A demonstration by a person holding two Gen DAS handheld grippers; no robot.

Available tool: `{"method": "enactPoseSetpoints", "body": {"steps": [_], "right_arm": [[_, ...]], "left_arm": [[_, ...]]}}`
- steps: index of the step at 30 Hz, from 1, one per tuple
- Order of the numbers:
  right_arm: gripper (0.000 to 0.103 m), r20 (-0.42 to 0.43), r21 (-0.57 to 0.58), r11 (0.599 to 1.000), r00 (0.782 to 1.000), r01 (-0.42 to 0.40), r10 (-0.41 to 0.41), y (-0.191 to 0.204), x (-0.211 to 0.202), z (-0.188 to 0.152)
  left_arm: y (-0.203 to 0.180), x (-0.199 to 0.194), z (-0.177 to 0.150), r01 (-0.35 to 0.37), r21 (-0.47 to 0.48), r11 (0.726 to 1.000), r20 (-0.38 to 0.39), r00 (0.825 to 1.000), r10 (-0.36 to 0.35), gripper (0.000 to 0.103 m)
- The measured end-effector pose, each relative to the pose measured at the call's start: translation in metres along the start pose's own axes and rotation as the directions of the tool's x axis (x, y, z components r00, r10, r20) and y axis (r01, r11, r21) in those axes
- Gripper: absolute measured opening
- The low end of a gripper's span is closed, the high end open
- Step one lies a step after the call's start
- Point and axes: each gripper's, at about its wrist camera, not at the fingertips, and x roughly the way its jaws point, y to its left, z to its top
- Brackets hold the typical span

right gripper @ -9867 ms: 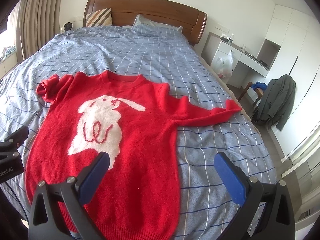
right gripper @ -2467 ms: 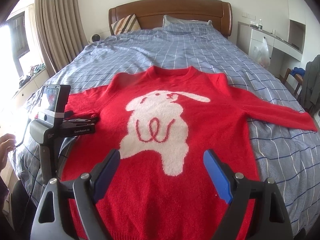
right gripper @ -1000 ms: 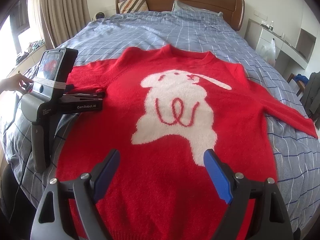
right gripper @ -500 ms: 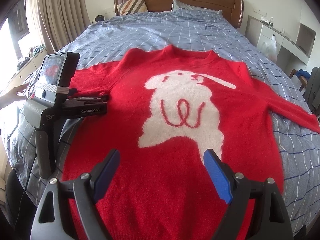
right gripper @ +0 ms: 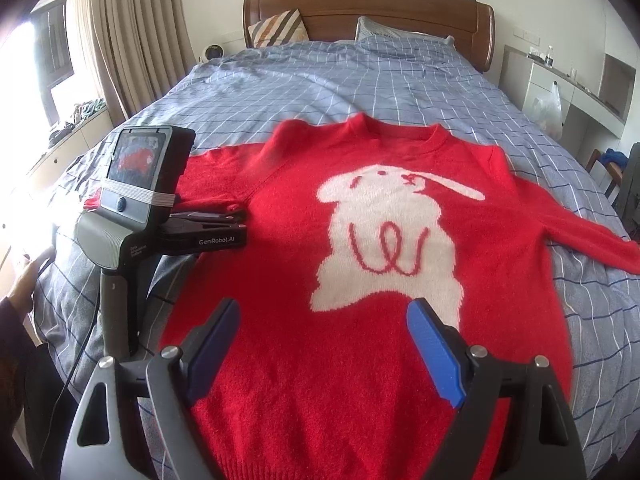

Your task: Fold small clothes

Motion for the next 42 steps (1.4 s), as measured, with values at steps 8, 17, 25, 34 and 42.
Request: {"method": "enactPoseSetpoints", "body": {"steps": [8, 17, 25, 34, 42], "right_arm": [[0.085, -0.005, 0.024, 1.0, 1.0, -0.007, 0.007, -0.007, -0.001, -0.002], [0.085, 0.028, 0.042, 0.999, 1.0, -0.003, 0.001, -0.015, -0.011, -0.001], [0.085, 0.063, 0.054, 0.998, 0.998, 0.014, -0.017, -0.03, -0.023, -0.002], [0.086, 0.05, 0.102, 0.99, 0.994, 0.094, -0.099, -0.089, -0.025, -0.004], [0.095, 0.023, 0.096, 0.959, 0.963, 0.266, -0.269, -0.151, -0.02, -0.013]], "left_arm": [[0.0, 0.0, 0.0, 0.0, 0.0, 1.0, 0.0, 1.0, 0.0, 0.103], [0.0, 0.0, 0.0, 0.0, 0.0, 1.0, 0.0, 1.0, 0.0, 0.103], [0.0, 0.0, 0.0, 0.001, -0.001, 1.0, 0.0, 1.0, -0.001, 0.103], [0.0, 0.0, 0.0, 0.005, -0.004, 1.0, -0.001, 1.0, -0.005, 0.103], [-0.001, 0.001, -0.001, 0.009, -0.007, 1.0, 0.0, 1.0, -0.009, 0.103]]}}
